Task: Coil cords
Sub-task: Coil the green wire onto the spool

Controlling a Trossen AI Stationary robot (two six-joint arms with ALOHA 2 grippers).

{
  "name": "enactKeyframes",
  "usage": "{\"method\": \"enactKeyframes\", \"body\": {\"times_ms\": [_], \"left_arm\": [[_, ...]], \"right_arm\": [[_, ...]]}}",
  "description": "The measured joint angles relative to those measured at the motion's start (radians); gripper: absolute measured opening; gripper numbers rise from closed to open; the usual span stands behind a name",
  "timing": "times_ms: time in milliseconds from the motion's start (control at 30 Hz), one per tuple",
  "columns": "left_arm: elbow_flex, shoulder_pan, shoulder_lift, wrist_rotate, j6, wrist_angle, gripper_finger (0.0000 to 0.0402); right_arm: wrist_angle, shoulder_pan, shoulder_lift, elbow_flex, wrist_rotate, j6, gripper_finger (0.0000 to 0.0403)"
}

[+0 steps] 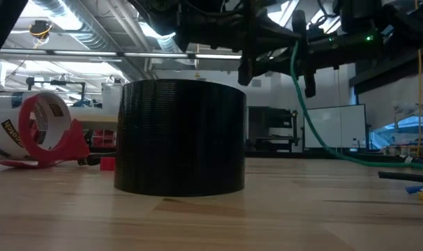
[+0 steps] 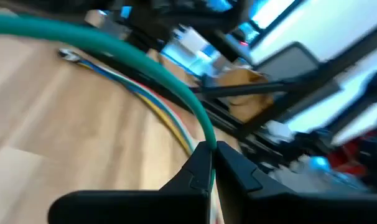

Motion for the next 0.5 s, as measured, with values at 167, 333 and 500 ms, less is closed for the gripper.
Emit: {"method": "enactKeyframes", "body": {"times_ms": [167, 333, 500], "left_arm": [[0.000, 0.015, -0.017, 0.053, -0.001, -0.006, 0.0000], [0.000, 0.040, -0.056, 0.052, 0.036, -0.021, 0.0000], [-0.001, 0.065, -0.068, 0.050, 0.049, -0.021, 0.0000]], "right_arm": [[-0.048, 0.000, 0.000, 0.000, -0.021, -0.001, 0.0005], [-0.074, 0.000, 0.000, 0.000, -0.061, 0.000, 0.0005], [-0.077, 0.000, 0.000, 0.000, -0.085, 0.000, 0.0005]]}}
